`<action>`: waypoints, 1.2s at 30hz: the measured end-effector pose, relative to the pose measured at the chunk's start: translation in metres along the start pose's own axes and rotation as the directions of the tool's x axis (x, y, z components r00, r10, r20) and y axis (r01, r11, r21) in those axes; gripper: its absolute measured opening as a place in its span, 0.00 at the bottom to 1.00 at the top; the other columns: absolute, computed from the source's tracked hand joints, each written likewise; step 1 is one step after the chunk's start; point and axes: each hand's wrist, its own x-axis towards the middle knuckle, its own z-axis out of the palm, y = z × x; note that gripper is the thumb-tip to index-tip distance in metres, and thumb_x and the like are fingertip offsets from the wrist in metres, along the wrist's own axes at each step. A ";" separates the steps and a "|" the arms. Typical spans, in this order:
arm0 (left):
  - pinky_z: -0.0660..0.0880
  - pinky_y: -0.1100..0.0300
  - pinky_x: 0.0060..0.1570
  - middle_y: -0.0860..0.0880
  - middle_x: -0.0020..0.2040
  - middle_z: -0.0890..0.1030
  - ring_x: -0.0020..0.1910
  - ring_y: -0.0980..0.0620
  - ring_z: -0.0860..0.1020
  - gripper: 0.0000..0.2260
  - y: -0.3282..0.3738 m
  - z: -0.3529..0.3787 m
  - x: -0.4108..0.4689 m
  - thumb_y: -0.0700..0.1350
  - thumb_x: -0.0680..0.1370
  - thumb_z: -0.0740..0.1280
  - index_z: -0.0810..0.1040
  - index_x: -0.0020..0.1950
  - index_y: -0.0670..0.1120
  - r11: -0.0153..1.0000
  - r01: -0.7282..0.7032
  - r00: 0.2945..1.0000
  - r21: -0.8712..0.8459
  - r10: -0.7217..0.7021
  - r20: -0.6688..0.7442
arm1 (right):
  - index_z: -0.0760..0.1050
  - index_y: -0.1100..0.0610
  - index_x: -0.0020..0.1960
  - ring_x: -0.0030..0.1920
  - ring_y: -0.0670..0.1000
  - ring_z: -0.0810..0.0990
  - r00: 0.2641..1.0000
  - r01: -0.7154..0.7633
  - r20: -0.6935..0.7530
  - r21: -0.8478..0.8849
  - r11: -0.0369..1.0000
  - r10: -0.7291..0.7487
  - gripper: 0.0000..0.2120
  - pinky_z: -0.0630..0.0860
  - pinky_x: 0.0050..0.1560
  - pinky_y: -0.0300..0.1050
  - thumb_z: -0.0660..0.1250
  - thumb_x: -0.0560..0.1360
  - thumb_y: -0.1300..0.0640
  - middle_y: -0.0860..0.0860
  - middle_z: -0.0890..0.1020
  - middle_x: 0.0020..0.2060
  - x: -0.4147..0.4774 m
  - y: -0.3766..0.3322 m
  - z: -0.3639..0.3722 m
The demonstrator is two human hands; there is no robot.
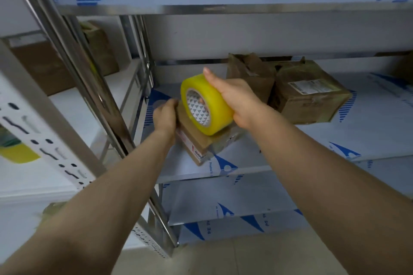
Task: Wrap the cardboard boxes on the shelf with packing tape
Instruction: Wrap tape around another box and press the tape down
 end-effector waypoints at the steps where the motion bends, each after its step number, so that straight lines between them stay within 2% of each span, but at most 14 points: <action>1: 0.74 0.54 0.44 0.45 0.42 0.79 0.45 0.46 0.77 0.10 -0.009 0.002 0.000 0.51 0.77 0.63 0.78 0.43 0.46 1.000 -0.006 1.000 -0.006 0.006 0.008 | 0.79 0.60 0.53 0.46 0.56 0.84 1.000 -0.017 0.003 -0.008 1.000 0.017 0.28 0.80 0.52 0.55 0.73 0.67 0.37 0.57 0.84 0.47 0.006 0.000 0.007; 4: 0.75 0.49 0.57 0.43 0.56 0.78 0.55 0.44 0.77 0.18 -0.025 0.007 0.005 0.55 0.82 0.55 0.73 0.61 0.43 1.000 -0.002 1.000 0.012 0.002 -0.017 | 0.77 0.55 0.56 0.49 0.58 0.83 0.996 -0.069 0.058 0.011 0.998 0.069 0.26 0.78 0.57 0.57 0.72 0.66 0.37 0.57 0.83 0.50 0.019 0.007 0.021; 6: 0.73 0.47 0.60 0.41 0.60 0.77 0.58 0.43 0.76 0.22 -0.022 0.009 0.011 0.55 0.83 0.51 0.71 0.66 0.41 0.998 -0.023 0.999 0.065 0.026 -0.046 | 0.77 0.54 0.53 0.50 0.57 0.83 0.995 -0.065 0.073 0.003 0.998 0.065 0.22 0.77 0.58 0.57 0.71 0.69 0.39 0.56 0.83 0.50 0.024 0.014 0.022; 12: 0.68 0.47 0.64 0.38 0.64 0.74 0.63 0.39 0.72 0.21 -0.017 0.009 0.021 0.51 0.84 0.50 0.70 0.66 0.38 0.969 -0.086 0.993 0.232 0.104 -0.065 | 0.79 0.67 0.53 0.46 0.60 0.83 1.000 0.019 -0.018 -0.157 0.987 -0.022 0.29 0.78 0.55 0.57 0.68 0.72 0.39 0.61 0.83 0.45 -0.010 0.005 0.017; 15: 0.68 0.47 0.64 0.38 0.63 0.74 0.63 0.39 0.72 0.20 -0.017 0.007 0.025 0.51 0.84 0.51 0.70 0.66 0.38 0.963 -0.097 0.992 0.252 0.113 -0.048 | 0.78 0.53 0.37 0.37 0.48 0.80 1.000 -0.013 -0.006 -0.136 0.991 0.012 0.15 0.78 0.44 0.44 0.69 0.72 0.42 0.49 0.82 0.36 -0.049 0.017 -0.009; 17: 0.68 0.48 0.65 0.39 0.64 0.74 0.63 0.40 0.72 0.20 -0.018 0.007 0.026 0.51 0.84 0.51 0.70 0.67 0.39 0.959 -0.109 0.992 0.260 0.120 -0.026 | 0.78 0.52 0.34 0.33 0.42 0.81 0.997 -0.044 0.047 -0.178 0.983 0.053 0.14 0.78 0.36 0.38 0.68 0.73 0.44 0.48 0.84 0.33 -0.078 0.041 -0.025; 20: 0.67 0.51 0.65 0.40 0.64 0.74 0.63 0.41 0.72 0.21 -0.017 0.006 0.025 0.52 0.84 0.51 0.70 0.68 0.39 0.950 -0.110 0.993 0.294 0.114 0.004 | 0.80 0.67 0.43 0.40 0.50 0.84 0.994 -0.110 -0.019 -0.213 0.971 0.109 0.24 0.81 0.39 0.45 0.67 0.73 0.43 0.59 0.83 0.38 -0.090 0.090 -0.031; 22: 0.68 0.50 0.64 0.39 0.64 0.74 0.63 0.41 0.72 0.21 -0.016 0.005 0.027 0.52 0.84 0.50 0.70 0.67 0.38 0.927 -0.104 0.995 0.361 0.101 0.029 | 0.74 0.68 0.37 0.30 0.48 0.82 0.989 -0.146 -0.047 -0.158 0.977 0.141 0.25 0.77 0.31 0.41 0.66 0.74 0.44 0.58 0.79 0.28 -0.088 0.107 -0.028; 24: 0.69 0.46 0.63 0.35 0.63 0.74 0.62 0.37 0.72 0.20 -0.008 0.004 0.032 0.48 0.84 0.50 0.70 0.66 0.36 0.846 -0.129 0.991 0.517 0.128 0.038 | 0.69 0.57 0.26 0.20 0.42 0.72 0.991 -0.127 -0.058 -0.114 0.985 0.121 0.23 0.68 0.24 0.33 0.67 0.75 0.47 0.47 0.71 0.19 -0.083 0.112 -0.022; 26: 0.65 0.44 0.66 0.35 0.63 0.74 0.63 0.36 0.71 0.17 0.007 0.010 0.035 0.45 0.83 0.52 0.69 0.67 0.37 0.673 -0.186 0.973 0.716 0.227 0.039 | 0.62 0.51 0.20 0.19 0.42 0.67 0.992 -0.109 -0.078 -0.116 0.987 0.100 0.28 0.65 0.23 0.32 0.67 0.75 0.47 0.45 0.66 0.16 -0.076 0.117 -0.018; 29: 0.55 0.45 0.71 0.36 0.71 0.66 0.71 0.38 0.64 0.29 0.022 0.036 0.029 0.60 0.81 0.47 0.63 0.73 0.41 0.306 -0.257 0.958 0.917 0.205 0.200 | 0.60 0.50 0.20 0.19 0.42 0.67 0.989 -0.109 -0.105 -0.096 0.989 0.099 0.28 0.64 0.23 0.32 0.67 0.75 0.49 0.45 0.65 0.16 -0.073 0.120 -0.016; 31: 0.66 0.47 0.59 0.37 0.66 0.72 0.62 0.40 0.71 0.32 0.019 0.047 0.028 0.64 0.80 0.44 0.69 0.67 0.42 0.127 -0.269 0.958 0.955 0.133 0.253 | 0.59 0.50 0.18 0.17 0.41 0.65 0.990 -0.116 -0.096 -0.103 0.988 0.106 0.31 0.62 0.22 0.31 0.67 0.76 0.50 0.45 0.63 0.15 -0.073 0.122 -0.016; 33: 0.69 0.53 0.45 0.39 0.56 0.78 0.46 0.44 0.74 0.24 0.016 0.049 0.040 0.58 0.82 0.46 0.74 0.52 0.43 0.092 -0.294 0.947 0.951 0.165 0.276 | 0.59 0.51 0.18 0.18 0.42 0.63 0.989 -0.116 -0.103 -0.107 0.988 0.105 0.31 0.61 0.22 0.32 0.67 0.76 0.51 0.45 0.62 0.16 -0.071 0.123 -0.016; 36: 0.71 0.53 0.48 0.40 0.56 0.78 0.48 0.44 0.75 0.22 0.025 0.043 0.057 0.56 0.82 0.48 0.74 0.52 0.43 0.162 -0.293 0.952 0.942 0.141 0.272 | 0.62 0.55 0.26 0.25 0.48 0.66 0.987 -0.122 -0.123 -0.113 0.986 0.108 0.24 0.63 0.30 0.37 0.67 0.75 0.48 0.51 0.65 0.23 -0.065 0.125 -0.015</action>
